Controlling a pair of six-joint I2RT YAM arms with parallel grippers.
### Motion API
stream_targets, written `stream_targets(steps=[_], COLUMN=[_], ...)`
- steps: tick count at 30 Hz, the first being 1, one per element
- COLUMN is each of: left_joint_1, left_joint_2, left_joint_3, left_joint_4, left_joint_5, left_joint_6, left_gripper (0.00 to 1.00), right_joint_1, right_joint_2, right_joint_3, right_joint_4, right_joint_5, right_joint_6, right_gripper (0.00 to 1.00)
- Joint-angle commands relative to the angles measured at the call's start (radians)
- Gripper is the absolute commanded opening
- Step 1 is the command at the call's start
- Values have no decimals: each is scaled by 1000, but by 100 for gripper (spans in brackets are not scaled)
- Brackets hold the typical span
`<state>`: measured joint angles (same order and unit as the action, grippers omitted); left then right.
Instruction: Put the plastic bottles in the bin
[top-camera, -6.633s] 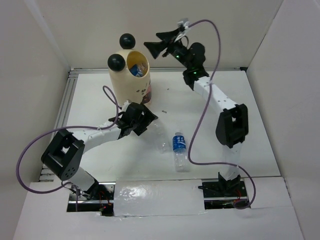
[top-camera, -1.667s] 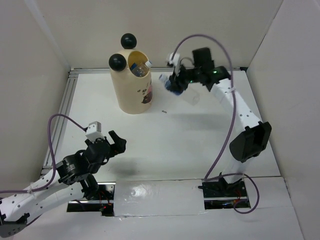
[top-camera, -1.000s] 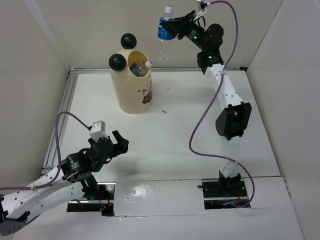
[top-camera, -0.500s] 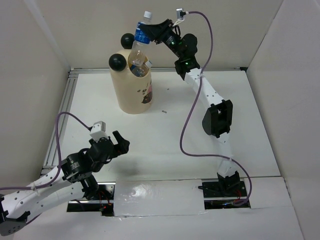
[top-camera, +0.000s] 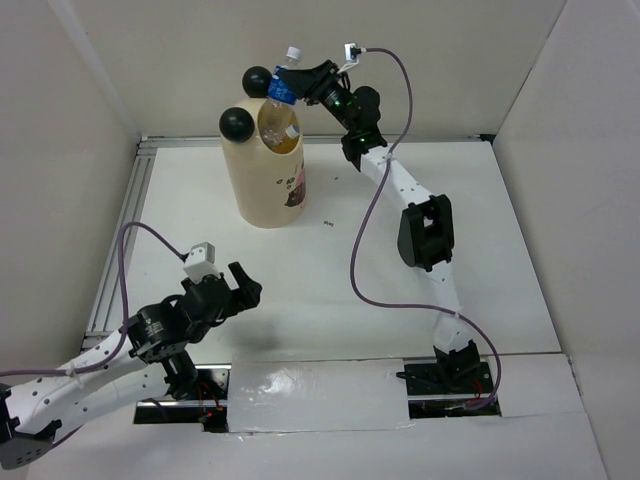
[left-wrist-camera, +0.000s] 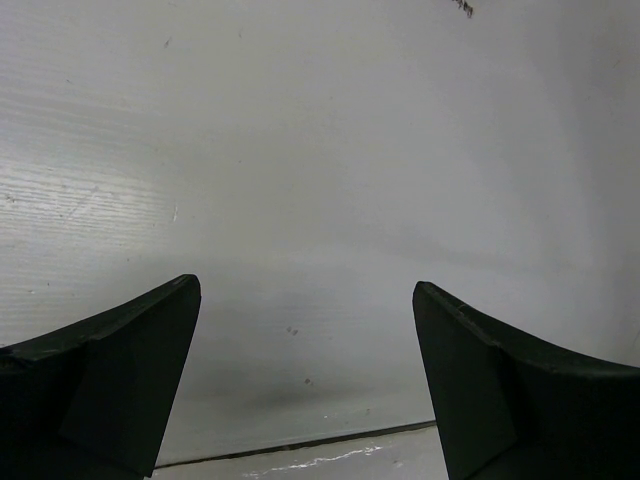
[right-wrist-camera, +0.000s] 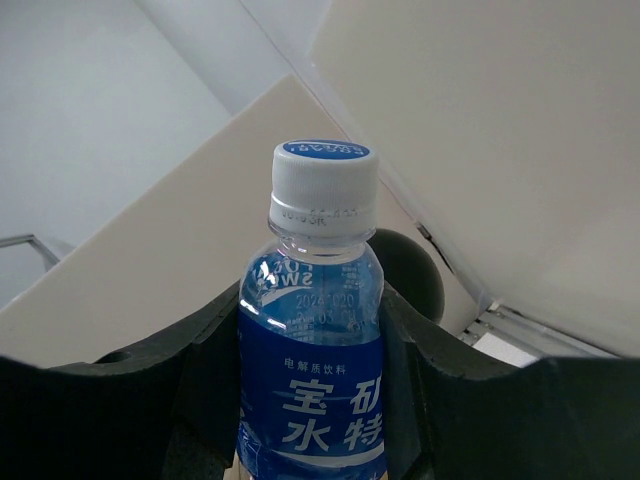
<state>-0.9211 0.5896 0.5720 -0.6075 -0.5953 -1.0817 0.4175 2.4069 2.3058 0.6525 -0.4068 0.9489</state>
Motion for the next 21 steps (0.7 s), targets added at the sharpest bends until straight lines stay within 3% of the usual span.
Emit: stream_targets(steps=[1, 8, 17, 21], left_joint_1=[-4, -4, -4, -4], left_joint_2=[10, 19, -1, -11], left_joint_3=[39, 39, 9, 9], left_joint_4=[18, 38, 48, 48], left_joint_5=[6, 15, 15, 15], left_joint_6=[-17, -17, -17, -17], left_gripper=[100, 100, 100, 100], right_joint_1=[4, 24, 53, 73], right_joint_2=[8, 8, -75, -124], right_joint_3=[-34, -55, -235, -298], right_joint_4=[98, 107, 151, 164], right_joint_5=[10, 10, -39, -59], right_joint_6=[-21, -9, -62, -118], right_gripper=[41, 56, 71, 83])
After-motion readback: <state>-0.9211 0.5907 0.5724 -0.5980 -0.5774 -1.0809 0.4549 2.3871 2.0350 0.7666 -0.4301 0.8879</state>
